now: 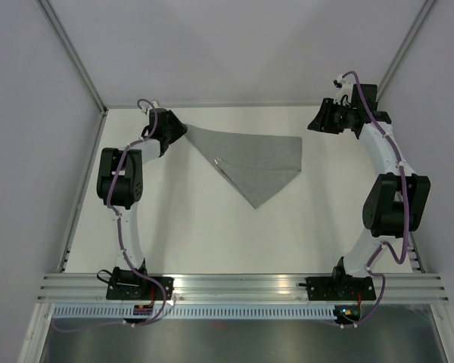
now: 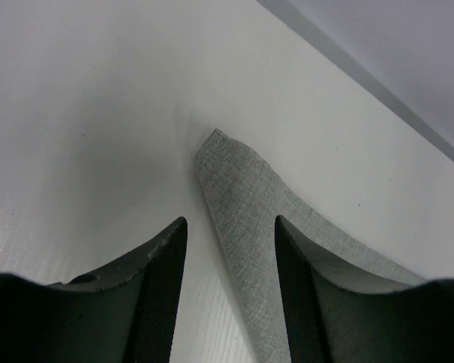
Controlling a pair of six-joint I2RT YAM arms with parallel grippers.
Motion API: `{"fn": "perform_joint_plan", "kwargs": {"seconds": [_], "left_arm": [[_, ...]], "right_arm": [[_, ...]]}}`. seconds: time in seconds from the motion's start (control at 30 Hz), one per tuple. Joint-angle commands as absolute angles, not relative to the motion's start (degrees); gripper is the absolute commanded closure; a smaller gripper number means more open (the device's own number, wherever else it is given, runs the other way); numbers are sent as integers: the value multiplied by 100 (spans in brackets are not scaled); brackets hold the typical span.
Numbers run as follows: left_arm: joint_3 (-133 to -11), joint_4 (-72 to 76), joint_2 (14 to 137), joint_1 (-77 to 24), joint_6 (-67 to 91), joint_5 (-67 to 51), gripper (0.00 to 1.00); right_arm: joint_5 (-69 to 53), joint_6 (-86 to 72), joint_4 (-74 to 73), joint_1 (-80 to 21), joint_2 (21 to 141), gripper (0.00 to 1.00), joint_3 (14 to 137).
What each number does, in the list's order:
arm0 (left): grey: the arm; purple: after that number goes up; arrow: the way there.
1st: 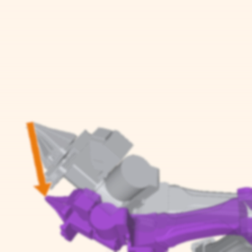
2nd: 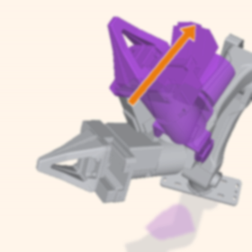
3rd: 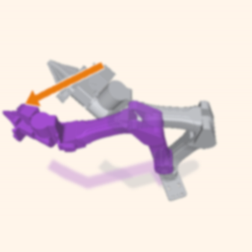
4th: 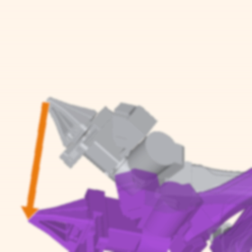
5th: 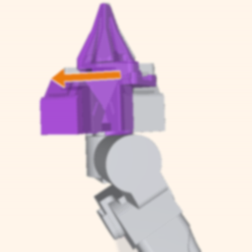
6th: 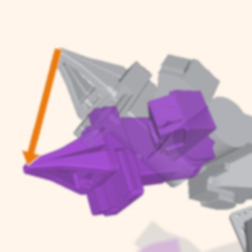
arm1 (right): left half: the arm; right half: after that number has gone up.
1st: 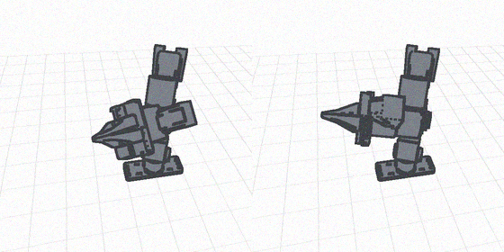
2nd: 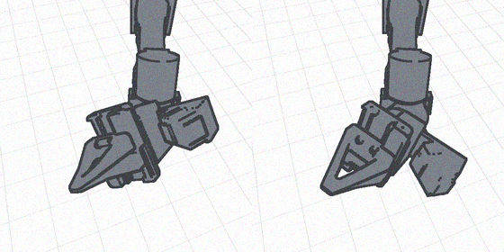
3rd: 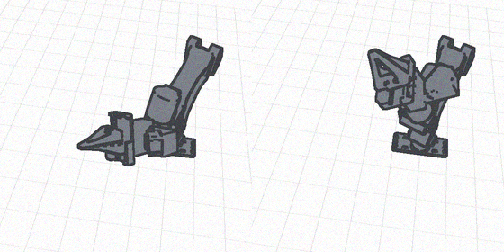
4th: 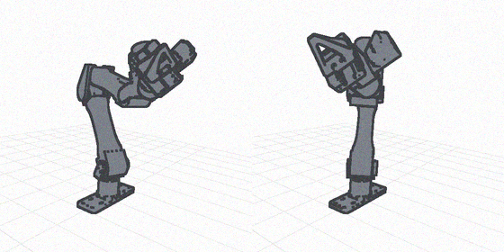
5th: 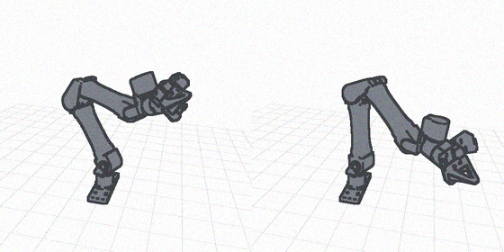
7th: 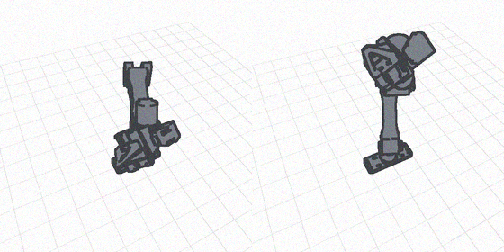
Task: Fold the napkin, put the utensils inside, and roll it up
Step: Fold the napkin
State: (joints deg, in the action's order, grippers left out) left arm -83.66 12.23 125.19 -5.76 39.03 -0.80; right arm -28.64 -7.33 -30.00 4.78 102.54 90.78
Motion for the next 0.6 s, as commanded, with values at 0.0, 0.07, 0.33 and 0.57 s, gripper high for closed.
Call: {"fn": "perform_joint_plan", "kwargs": {"seconds": [0.0,0.07,0.33,0.57], "left_arm": [[-8736,1002,12700,-580,4061,-194,45],[-8762,1037,12761,-580,4078,-193,45],[-9149,871,13130,-580,4227,-141,49],[-9395,765,13307,-589,4307,-88,55]], "right_arm": [[-2962,-861,-2953,501,10327,58,9281],[-2971,-870,-2953,501,10345,58,9281],[-2936,-870,-2944,510,10380,59,9272],[-2927,-861,-2944,501,10380,59,9281]]}}
